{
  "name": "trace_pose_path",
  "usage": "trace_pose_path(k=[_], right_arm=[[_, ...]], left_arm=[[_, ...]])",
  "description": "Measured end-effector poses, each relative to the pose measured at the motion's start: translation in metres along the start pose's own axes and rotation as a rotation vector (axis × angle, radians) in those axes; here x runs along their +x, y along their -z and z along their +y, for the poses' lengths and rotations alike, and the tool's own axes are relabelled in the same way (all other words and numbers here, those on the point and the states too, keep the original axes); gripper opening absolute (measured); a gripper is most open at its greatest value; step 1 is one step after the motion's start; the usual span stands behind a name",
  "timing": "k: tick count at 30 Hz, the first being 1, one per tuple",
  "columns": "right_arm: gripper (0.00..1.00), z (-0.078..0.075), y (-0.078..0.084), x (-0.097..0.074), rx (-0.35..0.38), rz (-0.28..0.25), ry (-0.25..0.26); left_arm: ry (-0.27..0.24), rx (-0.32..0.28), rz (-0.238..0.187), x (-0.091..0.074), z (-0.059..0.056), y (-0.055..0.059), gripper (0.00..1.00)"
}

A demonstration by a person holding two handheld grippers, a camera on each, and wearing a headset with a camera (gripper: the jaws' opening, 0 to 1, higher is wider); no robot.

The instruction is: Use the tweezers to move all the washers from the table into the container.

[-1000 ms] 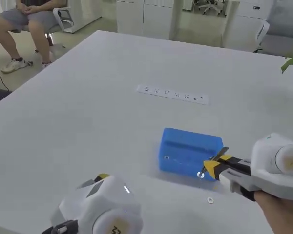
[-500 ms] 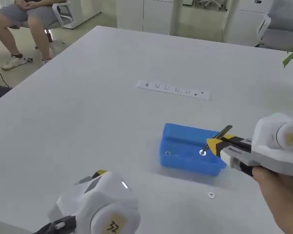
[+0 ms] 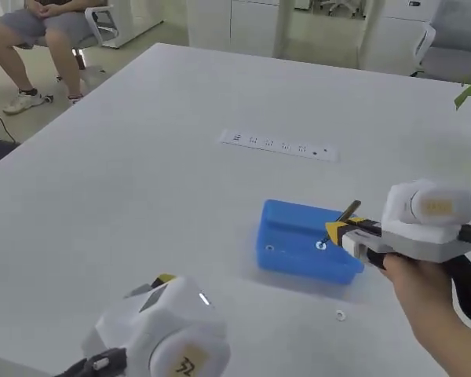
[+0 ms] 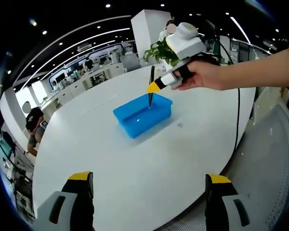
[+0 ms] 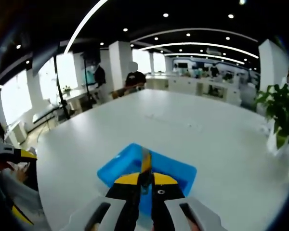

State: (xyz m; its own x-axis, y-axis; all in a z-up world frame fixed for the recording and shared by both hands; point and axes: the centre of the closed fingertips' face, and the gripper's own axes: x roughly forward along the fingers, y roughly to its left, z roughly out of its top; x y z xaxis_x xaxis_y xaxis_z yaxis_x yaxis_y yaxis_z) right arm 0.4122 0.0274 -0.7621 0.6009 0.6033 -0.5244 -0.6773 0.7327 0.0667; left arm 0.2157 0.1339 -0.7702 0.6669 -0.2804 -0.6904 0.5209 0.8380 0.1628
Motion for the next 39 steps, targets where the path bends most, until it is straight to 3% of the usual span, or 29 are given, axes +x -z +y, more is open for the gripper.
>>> trace_pose_path(k=[10, 22, 31, 39], right_arm=[[0.04, -0.001, 0.028, 0.018, -0.021, 0.086, -0.009], [0.04, 0.001, 0.04, 0.026, -0.039, 0.124, -0.016], [0.04, 0.0, 0.043, 0.025, -0.05, 0.129, -0.024], [0.05, -0.001, 0.044, 0.023, -0.018, 0.12, -0.015]], left_arm=[[0.007, -0.022, 0.005, 0.002, -0.002, 0.005, 0.99], [-0.001, -0.025, 0.006, 0.001, 0.001, 0.006, 0.99], [0.002, -0.016, 0.01, 0.003, 0.001, 0.004, 0.99], [0.007, -0.015, 0.014, 0.004, -0.003, 0.005, 0.99]])
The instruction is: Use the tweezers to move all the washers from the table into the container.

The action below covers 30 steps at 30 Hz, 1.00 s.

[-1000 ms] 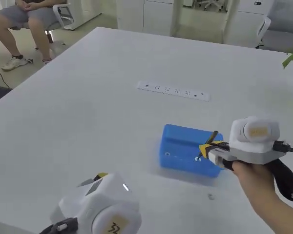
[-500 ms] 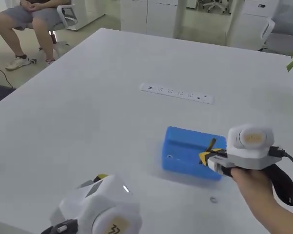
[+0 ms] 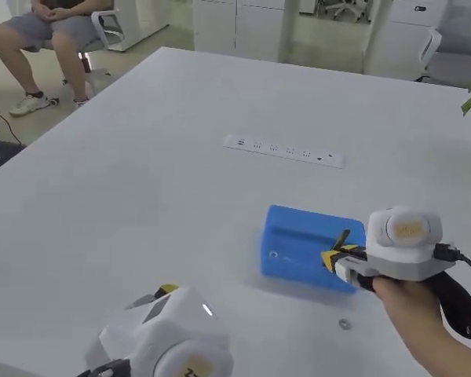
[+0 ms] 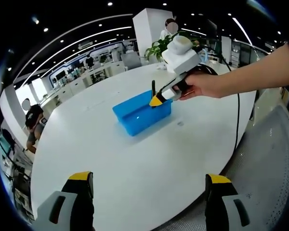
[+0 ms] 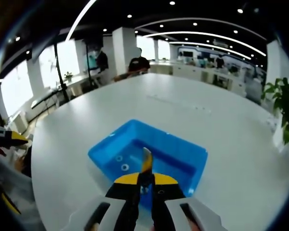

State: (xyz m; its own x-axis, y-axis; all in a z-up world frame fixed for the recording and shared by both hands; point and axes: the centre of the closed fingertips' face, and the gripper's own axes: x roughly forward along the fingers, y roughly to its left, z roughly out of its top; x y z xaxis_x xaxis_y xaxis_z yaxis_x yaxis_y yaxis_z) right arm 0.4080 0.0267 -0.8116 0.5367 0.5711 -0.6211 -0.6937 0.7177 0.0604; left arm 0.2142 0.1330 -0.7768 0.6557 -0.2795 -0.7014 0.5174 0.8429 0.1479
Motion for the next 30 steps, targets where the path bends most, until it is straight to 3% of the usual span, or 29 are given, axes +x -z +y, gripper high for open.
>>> trace_pose_path(k=[12, 18, 25, 30], right_arm=[[0.05, 0.001, 0.001, -0.001, -0.013, 0.014, -0.005], [0.05, 0.004, -0.007, -0.005, -0.007, -0.007, -0.009], [0.05, 0.002, -0.039, -0.025, -0.005, -0.088, -0.004], [0.05, 0.003, -0.051, -0.037, 0.004, -0.134, -0.004]], left_arm=[[-0.009, 0.005, -0.008, -0.003, 0.003, -0.003, 0.99], [-0.013, 0.006, -0.01, -0.004, 0.004, -0.003, 0.99], [-0.02, 0.011, -0.015, -0.005, 0.004, -0.006, 0.99], [-0.017, 0.011, -0.025, -0.004, 0.002, -0.009, 0.99]])
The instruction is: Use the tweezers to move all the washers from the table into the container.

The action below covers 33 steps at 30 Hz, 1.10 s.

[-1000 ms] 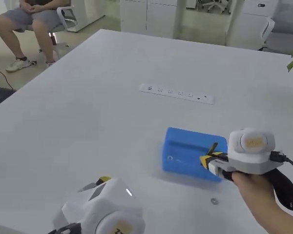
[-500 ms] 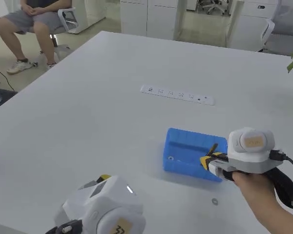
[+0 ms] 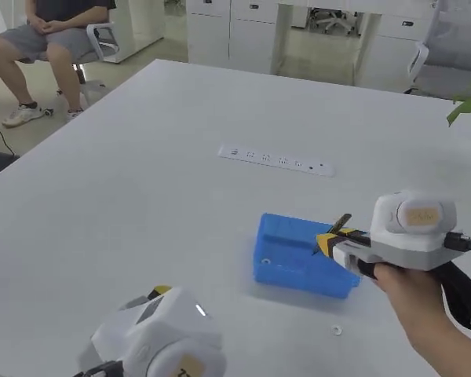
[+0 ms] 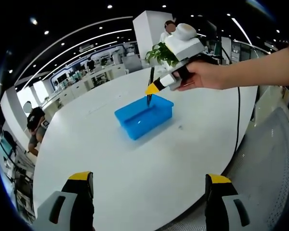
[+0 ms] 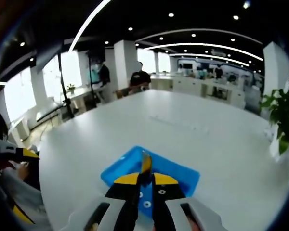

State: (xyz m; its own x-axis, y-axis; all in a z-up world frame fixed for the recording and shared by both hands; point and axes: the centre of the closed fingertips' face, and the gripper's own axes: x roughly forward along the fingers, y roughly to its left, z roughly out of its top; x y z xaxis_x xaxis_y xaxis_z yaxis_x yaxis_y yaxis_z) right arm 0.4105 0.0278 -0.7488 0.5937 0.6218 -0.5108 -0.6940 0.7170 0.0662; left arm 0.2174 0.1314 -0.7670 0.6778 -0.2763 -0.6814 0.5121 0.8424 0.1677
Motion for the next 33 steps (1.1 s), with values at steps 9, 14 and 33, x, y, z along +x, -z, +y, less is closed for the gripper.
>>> trace_pose_path(k=[9, 14, 33], right_arm=[[0.05, 0.012, -0.018, -0.029, 0.036, -0.086, -0.014], [0.05, 0.018, -0.017, -0.044, 0.046, -0.106, -0.022], [0.05, 0.015, 0.052, -0.059, 0.053, 0.013, -0.006]], left_arm=[[0.001, 0.002, -0.006, -0.001, 0.001, -0.001, 0.99], [0.002, 0.006, 0.0, -0.001, 0.001, 0.0, 0.99], [0.004, 0.003, 0.002, 0.002, -0.002, 0.002, 0.99]])
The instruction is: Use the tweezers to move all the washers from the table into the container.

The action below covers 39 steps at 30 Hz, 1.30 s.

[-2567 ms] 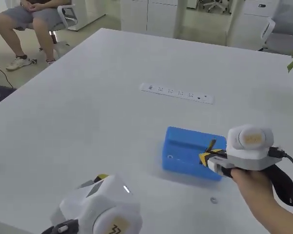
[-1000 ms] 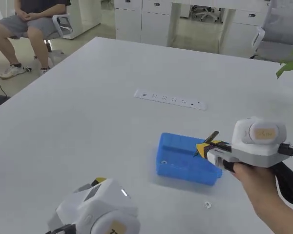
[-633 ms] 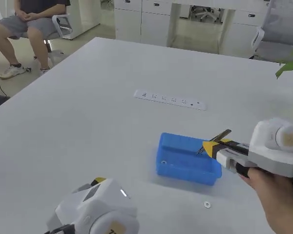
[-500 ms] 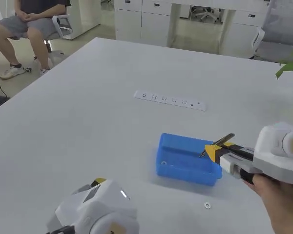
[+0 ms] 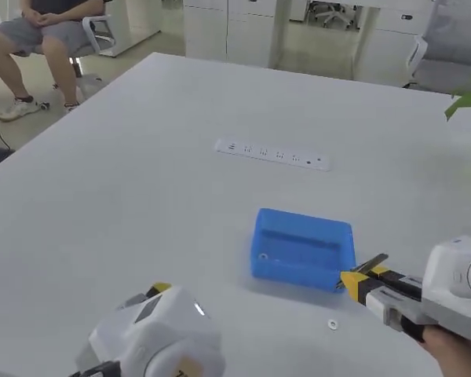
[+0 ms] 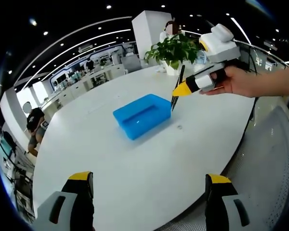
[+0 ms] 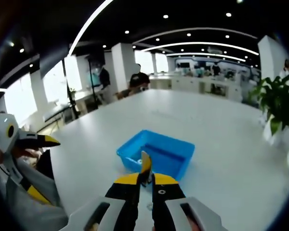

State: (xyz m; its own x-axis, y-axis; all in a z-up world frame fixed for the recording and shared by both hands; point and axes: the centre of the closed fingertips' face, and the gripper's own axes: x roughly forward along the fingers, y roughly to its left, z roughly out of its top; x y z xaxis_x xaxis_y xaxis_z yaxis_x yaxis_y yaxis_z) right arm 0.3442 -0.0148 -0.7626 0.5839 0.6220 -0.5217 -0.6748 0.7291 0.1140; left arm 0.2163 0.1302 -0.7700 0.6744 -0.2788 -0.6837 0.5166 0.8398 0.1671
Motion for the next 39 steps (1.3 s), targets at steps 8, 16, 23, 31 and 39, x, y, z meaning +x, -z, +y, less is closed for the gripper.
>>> trace_pose_path(k=[8, 16, 23, 31, 39], right_arm=[[0.05, 0.002, 0.035, 0.008, 0.007, 0.086, 0.001], [0.05, -0.003, 0.044, 0.014, 0.0, 0.108, 0.018], [0.05, -0.006, 0.05, 0.018, -0.004, 0.122, 0.024], [0.05, -0.008, 0.048, 0.019, -0.003, 0.122, 0.027], [0.05, -0.004, 0.048, 0.017, -0.003, 0.132, 0.022]], left_arm=[[0.003, -0.007, 0.003, 0.001, -0.002, 0.002, 0.99], [0.002, -0.006, 0.008, 0.001, -0.001, 0.005, 0.99], [0.001, -0.006, 0.009, 0.001, -0.002, 0.005, 0.99], [-0.001, -0.001, 0.015, 0.0, -0.002, 0.007, 0.99], [-0.001, -0.002, 0.018, 0.0, -0.001, 0.008, 0.99]])
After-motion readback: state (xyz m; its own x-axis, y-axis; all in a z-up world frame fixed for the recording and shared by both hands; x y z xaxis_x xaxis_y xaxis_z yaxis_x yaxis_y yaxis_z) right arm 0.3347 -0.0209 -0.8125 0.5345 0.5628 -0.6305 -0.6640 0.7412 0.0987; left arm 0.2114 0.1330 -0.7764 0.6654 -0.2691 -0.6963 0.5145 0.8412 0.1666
